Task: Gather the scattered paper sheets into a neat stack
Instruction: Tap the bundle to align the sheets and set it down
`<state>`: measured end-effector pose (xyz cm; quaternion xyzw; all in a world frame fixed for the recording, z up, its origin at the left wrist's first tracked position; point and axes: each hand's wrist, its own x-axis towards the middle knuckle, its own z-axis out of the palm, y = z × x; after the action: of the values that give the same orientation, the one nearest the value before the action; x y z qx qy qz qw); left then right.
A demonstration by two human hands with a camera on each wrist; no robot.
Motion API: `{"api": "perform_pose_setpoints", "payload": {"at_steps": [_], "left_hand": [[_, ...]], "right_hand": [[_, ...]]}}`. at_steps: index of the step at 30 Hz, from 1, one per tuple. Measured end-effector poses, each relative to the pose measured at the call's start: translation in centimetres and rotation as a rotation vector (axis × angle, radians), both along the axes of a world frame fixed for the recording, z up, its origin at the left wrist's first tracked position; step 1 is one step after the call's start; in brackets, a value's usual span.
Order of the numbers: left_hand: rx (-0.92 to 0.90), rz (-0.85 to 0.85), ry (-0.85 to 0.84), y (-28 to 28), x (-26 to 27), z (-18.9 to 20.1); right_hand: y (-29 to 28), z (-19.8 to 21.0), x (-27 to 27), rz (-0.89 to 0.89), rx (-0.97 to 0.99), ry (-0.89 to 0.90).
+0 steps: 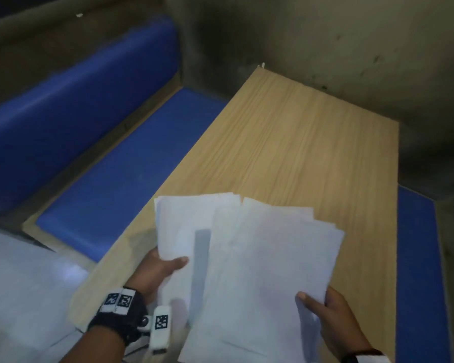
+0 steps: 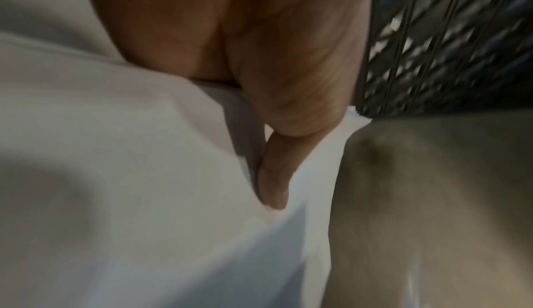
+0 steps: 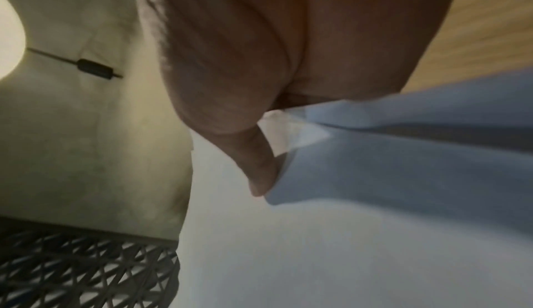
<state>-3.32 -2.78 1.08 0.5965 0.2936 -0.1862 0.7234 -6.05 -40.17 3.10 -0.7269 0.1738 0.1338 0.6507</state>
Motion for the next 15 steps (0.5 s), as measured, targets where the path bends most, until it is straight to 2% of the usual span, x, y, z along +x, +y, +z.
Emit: {"api": "perform_pose_setpoints", "payload": {"at_steps": [5,8,11,13,15], "left_hand": [[-0.041,-0.271,0.032,-7.5,-1.3,0.4],[-0.107,-0.210,0.117,-8.9,-1.7,0.8],[-0.142,-0.106,0.179,-9.1,-1.9,-0.2],[-0.049,-0.153,0.058,-9.4,-1.4,-0.3],[0.126,-0.274,-0.098,-9.9,-0.5,1.1]], "right_hand": [[2.3,-3.5,-1.1,-0.073,0.096,0.120],[2.5,-4.8,-2.2,-0.176,0.063,0.166],[2.2,-5.5,-3.1,-0.201,-0.046,0.148],[2.3,-4.7,-2.9,-0.178,-0.134,0.075],[2.3,-2.6,-2.4,-0.193,-0.172,-0.038]]}}
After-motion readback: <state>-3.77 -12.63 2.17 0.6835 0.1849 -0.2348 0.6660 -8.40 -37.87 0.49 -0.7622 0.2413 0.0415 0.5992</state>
